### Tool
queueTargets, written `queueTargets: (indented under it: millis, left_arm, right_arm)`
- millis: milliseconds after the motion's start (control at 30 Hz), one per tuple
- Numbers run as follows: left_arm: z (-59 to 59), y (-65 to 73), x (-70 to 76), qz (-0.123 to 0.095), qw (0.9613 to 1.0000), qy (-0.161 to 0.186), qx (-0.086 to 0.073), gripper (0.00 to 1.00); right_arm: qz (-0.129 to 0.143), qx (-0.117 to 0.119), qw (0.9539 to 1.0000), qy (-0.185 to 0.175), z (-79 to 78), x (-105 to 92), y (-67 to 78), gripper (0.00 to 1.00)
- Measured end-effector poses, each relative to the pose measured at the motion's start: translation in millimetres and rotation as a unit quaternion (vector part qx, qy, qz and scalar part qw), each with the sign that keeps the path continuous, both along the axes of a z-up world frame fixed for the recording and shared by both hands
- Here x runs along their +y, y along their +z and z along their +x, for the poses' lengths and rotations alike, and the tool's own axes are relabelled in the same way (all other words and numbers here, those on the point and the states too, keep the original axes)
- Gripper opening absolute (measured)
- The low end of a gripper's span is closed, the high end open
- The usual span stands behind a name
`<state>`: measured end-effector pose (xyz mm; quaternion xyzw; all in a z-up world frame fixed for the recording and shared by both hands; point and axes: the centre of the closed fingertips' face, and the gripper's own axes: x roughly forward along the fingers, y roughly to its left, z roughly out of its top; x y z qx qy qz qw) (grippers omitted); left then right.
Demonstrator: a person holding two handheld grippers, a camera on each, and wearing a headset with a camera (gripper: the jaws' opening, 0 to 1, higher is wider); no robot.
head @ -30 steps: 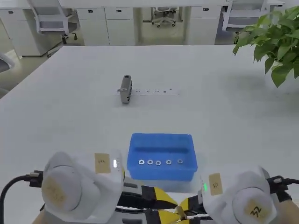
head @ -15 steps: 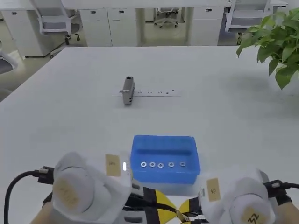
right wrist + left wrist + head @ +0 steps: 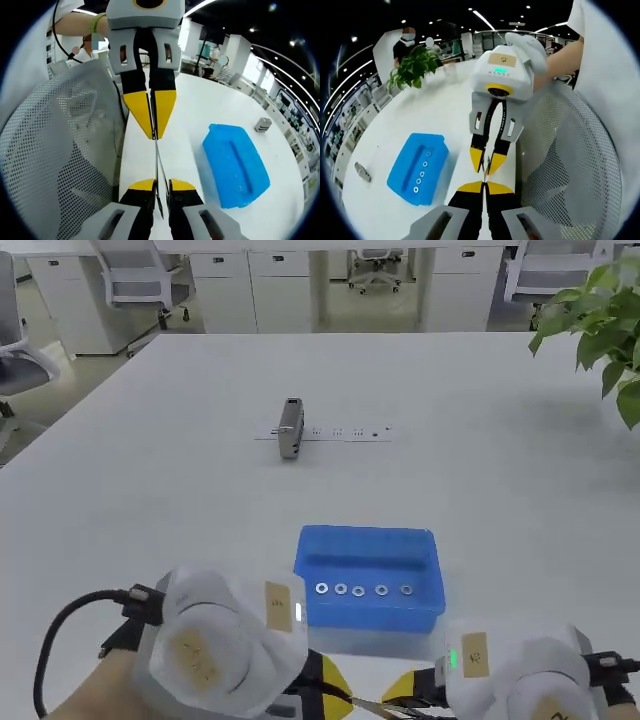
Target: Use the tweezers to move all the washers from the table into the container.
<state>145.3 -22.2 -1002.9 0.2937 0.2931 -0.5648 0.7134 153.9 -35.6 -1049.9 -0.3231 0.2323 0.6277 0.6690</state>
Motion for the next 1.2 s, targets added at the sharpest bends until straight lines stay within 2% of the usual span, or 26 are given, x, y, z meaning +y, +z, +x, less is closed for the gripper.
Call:
queueTargets:
  millis: [133,200,233,267,333,400,433,533,633,800,1033,1200]
  left_arm:
    - [2.3,-6.4,4.2,0.01,0.9998,0.006,0.015,0.0]
    - [2.4,-10.4,7.7,0.019,0.9996,0.006,0.021,0.0]
    - [1.8,-12.2,9.0,0.022,0.9993,0.006,0.028,0.0]
    - [1.8,-13.2,9.8,0.024,0.9992,0.006,0.031,0.0]
    - [1.6,-15.1,11.8,0.029,0.9989,0.006,0.035,0.0]
    - [2.2,-17.2,13.9,0.034,0.9987,0.006,0.038,0.0]
    - [2.5,-19.0,15.5,0.037,0.9985,0.006,0.041,0.0]
    - [2.9,-25.0,19.1,0.049,0.9978,0.003,0.044,0.0]
    - [3.2,-29.6,22.2,0.058,0.9972,0.003,0.048,0.0]
    - [4.5,-34.5,25.4,0.069,0.9963,0.006,0.051,0.0]
    - [7.8,-46.8,31.9,0.102,0.9931,0.005,0.058,0.0]
    - [8.8,-54.8,34.5,0.123,0.9902,0.002,0.066,0.0]
  right_arm:
    - [0.006,0.003,1.0,-0.001,-0.5,2.5,-2.8,0.06]
    - [0.015,0.019,0.9996,-0.016,-0.5,4.4,-3.8,0.08]
    - [0.022,0.035,0.9989,-0.022,-2.9,6.3,-4.3,0.11]
    - [0.026,0.041,0.9985,-0.026,-3.9,7.0,-4.2,0.13]
    - [0.03,0.037,0.9983,-0.034,-2.5,6.3,-2.1,0.18]
    - [0.05,0.044,0.9963,-0.055,-2.4,3.0,4.9,0.22]
    - [0.065,0.058,0.9934,-0.075,-2.8,-0.7,9.8,0.25]
    - [0.095,0.065,0.9865,-0.116,3.2,-14.9,22.0,0.32]
    - [0.12,0.061,0.9784,-0.156,9.7,-32.2,35.4,0.38]
    - [0.16,0.041,0.9617,-0.219,20.7,-58.3,60.5,0.47]
    - [0.171,0.016,0.9504,-0.259,19.5,-87.3,76.0,0.52]
    - [0.173,0.004,0.9486,-0.265,17.7,-103.4,81.4,0.54]
